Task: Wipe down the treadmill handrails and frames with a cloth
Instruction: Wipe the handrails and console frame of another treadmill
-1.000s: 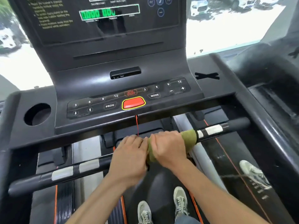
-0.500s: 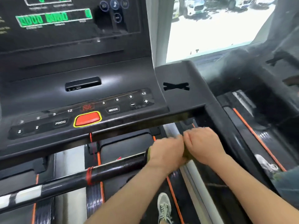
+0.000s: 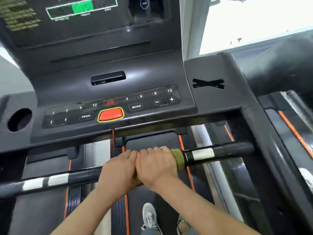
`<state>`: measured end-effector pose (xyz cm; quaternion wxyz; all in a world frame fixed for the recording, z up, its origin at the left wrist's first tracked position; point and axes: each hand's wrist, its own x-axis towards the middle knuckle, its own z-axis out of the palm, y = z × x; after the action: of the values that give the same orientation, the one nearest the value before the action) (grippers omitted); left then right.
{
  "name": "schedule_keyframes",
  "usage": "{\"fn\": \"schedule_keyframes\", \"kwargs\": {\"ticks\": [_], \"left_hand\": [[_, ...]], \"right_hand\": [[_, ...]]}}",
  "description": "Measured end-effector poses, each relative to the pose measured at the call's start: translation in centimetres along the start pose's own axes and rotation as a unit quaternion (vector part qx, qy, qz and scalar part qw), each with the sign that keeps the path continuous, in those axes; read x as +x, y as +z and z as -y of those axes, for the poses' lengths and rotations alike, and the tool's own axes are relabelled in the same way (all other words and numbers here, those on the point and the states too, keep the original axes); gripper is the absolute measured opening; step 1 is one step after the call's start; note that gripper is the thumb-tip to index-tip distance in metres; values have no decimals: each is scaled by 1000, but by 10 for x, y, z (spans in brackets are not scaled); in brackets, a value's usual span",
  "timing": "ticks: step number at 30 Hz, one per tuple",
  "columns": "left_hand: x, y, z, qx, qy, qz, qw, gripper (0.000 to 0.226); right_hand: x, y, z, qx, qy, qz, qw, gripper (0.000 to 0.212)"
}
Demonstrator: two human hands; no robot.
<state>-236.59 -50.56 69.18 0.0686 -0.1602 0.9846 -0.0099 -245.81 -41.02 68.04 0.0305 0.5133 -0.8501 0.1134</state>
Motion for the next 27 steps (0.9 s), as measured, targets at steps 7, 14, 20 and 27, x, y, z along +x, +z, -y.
{"fn": "schedule_keyframes", "kwargs": {"ticks": [7, 14, 20, 27], "left_hand": [[30, 15, -44, 1, 86, -42, 995, 40], [82, 3, -151, -49, 157, -81, 983, 41], [52, 3, -79, -53, 137, -33, 989, 70], [47, -10, -60, -75, 149, 12, 986, 63]], "right_hand": [[-34, -2, -87, -35, 23, -67, 997, 38], [-95, -49, -170, -149, 155, -1, 977, 44], [-110, -47, -145, -143, 202, -51, 967, 41], [-74, -22, -137, -12, 127, -27, 991, 43]]}}
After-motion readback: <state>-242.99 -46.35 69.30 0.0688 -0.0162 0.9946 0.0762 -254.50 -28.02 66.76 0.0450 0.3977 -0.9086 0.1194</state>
